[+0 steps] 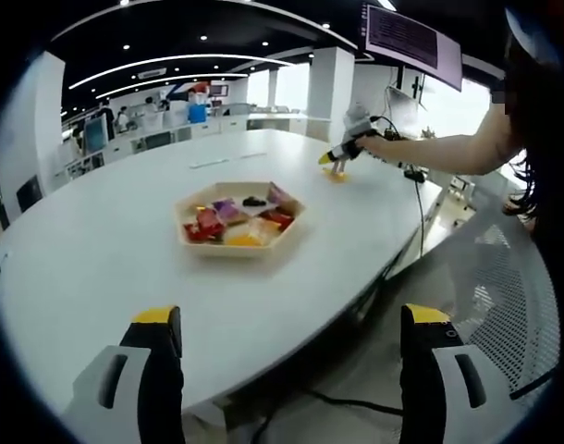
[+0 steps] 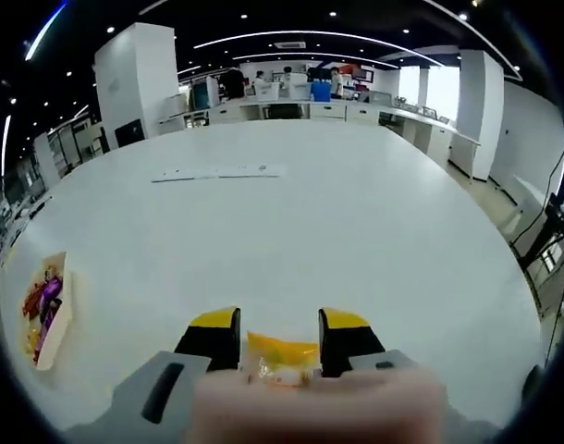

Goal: Place the target food into the container with the food tongs after gripping and lifting it, then release it inside without dropping or visibly crushing the food.

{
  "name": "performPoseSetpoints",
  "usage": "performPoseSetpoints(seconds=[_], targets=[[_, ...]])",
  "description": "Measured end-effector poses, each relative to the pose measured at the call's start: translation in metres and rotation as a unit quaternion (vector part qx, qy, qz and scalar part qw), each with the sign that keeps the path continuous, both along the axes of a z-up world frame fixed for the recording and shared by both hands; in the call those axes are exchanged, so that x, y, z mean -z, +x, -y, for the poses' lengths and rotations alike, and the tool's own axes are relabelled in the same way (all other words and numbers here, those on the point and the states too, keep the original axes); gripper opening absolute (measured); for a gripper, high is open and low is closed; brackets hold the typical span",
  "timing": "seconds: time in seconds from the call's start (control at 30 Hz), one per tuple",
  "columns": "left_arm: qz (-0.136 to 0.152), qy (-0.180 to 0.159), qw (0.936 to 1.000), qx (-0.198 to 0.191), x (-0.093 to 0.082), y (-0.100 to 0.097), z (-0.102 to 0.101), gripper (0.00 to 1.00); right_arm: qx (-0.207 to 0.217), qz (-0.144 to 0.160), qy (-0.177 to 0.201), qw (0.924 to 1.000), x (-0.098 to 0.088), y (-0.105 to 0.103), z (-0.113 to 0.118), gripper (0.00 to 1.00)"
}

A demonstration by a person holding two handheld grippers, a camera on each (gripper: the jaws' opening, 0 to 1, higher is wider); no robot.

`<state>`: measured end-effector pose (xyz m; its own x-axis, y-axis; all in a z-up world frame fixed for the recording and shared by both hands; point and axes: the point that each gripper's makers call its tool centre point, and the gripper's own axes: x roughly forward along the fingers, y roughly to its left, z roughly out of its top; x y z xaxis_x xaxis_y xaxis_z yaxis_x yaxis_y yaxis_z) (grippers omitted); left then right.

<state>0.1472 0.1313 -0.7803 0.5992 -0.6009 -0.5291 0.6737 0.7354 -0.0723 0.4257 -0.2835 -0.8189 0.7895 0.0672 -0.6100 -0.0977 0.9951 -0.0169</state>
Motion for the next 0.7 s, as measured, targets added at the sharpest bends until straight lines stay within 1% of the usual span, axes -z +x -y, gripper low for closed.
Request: performPoseSetpoints(seconds=[0.1, 0.27, 0.3, 0.5, 0.57, 0.6, 0.7], targets=[[0.0, 0.0, 1.0, -0.001, 0.0, 0.0, 0.0, 0.95, -0.007, -0.004, -0.015, 0.9999, 0.0, -0.002, -0.002, 0.31], [0.0, 0.001, 1.0, -0.001, 0.0, 0.0, -0.001, 0.95, -0.005, -0.005, -0.027, 0.9996, -0.001, -0.003, -0.004, 0.28], [0.002, 0.002, 1.0, -0.001, 0.0, 0.001, -0.001, 0.95, 0.003, -0.006, -0.033, 0.9994, -0.001, -0.003, -0.002, 0.27], [0.003, 0.002, 1.0, 0.0, 0.0, 0.0, 0.0, 0.95, 0.004, -0.006, -0.029, 0.9996, -0.004, -0.004, -0.002, 0.25], [0.005, 0.002, 1.0, -0.002, -0.001, 0.001, -0.001, 0.96, 0.006, 0.006, -0.04, 0.9992, -0.008, -0.004, 0.001, 0.24], [0.005, 0.001, 1.0, -0.003, -0.002, 0.001, -0.001, 0.96, 0.006, 0.008, -0.042, 0.9991, -0.009, -0.004, 0.001, 0.24], [0.004, 0.001, 1.0, 0.0, -0.001, 0.0, 0.0, 0.96, 0.008, 0.01, -0.035, 0.9993, -0.013, -0.004, 0.003, 0.24]])
